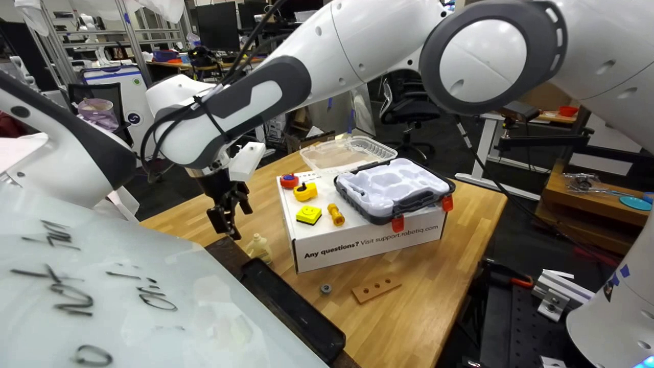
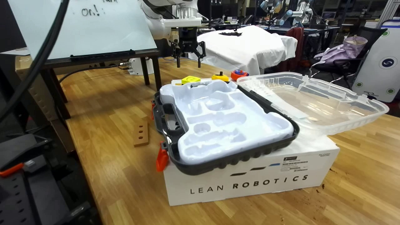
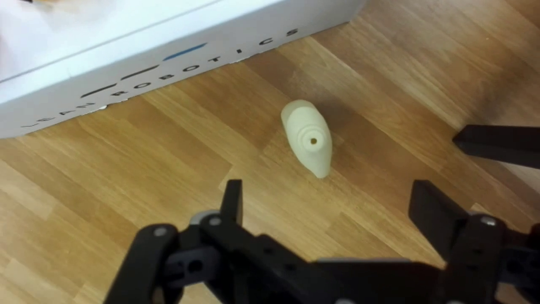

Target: Move the white bottle on the table backwards

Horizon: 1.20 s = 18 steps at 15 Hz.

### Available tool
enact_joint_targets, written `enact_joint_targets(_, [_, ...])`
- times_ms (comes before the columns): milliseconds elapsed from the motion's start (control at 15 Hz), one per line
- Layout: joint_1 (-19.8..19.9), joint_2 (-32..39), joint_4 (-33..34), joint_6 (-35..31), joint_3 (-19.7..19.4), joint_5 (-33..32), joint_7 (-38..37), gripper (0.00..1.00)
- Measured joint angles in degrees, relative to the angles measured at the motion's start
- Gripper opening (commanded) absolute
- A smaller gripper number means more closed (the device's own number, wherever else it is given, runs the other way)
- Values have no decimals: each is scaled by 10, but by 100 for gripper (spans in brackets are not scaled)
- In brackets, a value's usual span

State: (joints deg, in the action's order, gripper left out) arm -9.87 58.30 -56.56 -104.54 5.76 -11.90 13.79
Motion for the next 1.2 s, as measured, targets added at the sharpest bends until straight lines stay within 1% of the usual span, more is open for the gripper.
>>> enact_joint_targets(200, [1,-28,-21,-20,0,4,-6,100])
enact_joint_targets(467, [8,-85,-87,-69,0,7,-23,100])
enact_joint_targets(800, [23,-173,-220,-126,-2,39,-53,100])
enact_joint_targets(1200, [28,-305,-414,-210,-2,67,-122,100])
